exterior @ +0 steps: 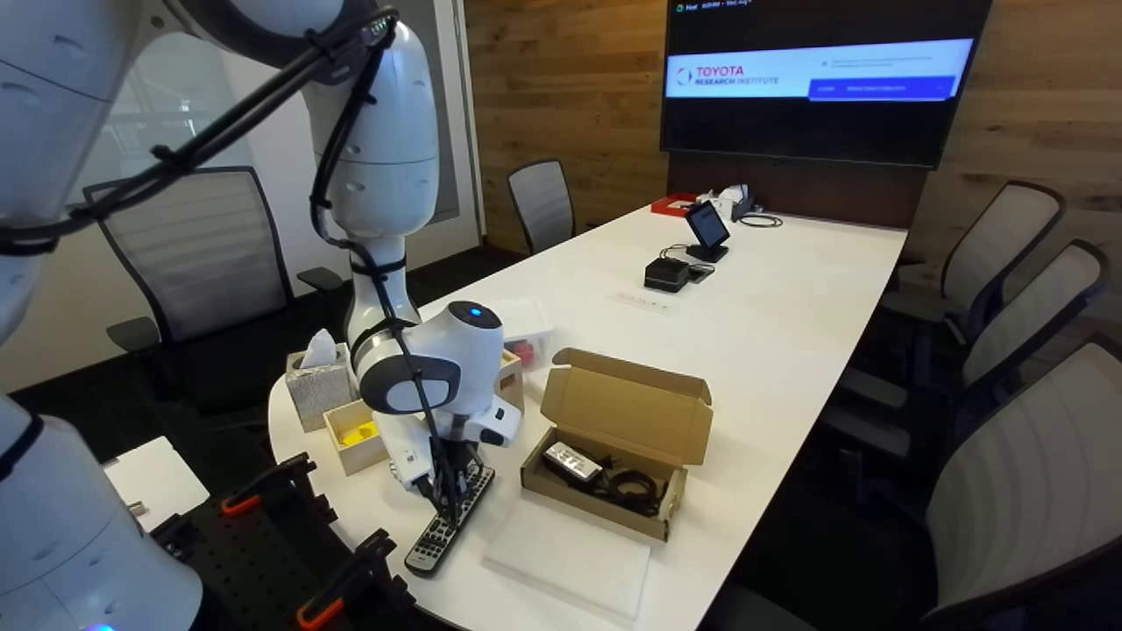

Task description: Press a button the remote control

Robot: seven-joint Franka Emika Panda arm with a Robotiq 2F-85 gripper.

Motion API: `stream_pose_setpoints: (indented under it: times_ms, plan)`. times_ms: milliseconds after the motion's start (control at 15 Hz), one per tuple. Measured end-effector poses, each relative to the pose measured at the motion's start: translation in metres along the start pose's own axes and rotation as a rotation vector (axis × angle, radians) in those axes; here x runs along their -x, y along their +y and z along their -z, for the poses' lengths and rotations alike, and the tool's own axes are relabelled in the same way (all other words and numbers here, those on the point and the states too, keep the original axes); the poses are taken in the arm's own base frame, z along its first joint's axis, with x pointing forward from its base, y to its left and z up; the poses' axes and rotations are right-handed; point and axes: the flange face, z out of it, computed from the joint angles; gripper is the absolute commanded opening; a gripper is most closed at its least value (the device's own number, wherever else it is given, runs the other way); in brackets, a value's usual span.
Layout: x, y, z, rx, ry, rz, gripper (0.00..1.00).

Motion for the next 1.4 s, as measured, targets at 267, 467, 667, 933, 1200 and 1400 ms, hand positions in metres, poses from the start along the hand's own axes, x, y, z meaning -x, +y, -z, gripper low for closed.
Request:
stream_pose_setpoints:
  times_ms: [267, 467, 667, 933, 1200, 1400]
  plan:
    - [-0.005, -0.001, -0.006, 0.022, -0.005, -0.022, 0.00]
    - [-0.014, -0.005, -0.013, 0.041, -0.008, -0.034, 0.00]
    - [-0.021, -0.010, -0.012, 0.056, -0.024, -0.041, 0.00]
    - [-0.028, -0.015, -0.013, 0.075, -0.049, -0.062, 0.00]
    - [-0.034, -0.020, -0.014, 0.084, -0.070, -0.083, 0.00]
    - [-0.037, -0.024, -0.014, 0.092, -0.068, -0.089, 0.00]
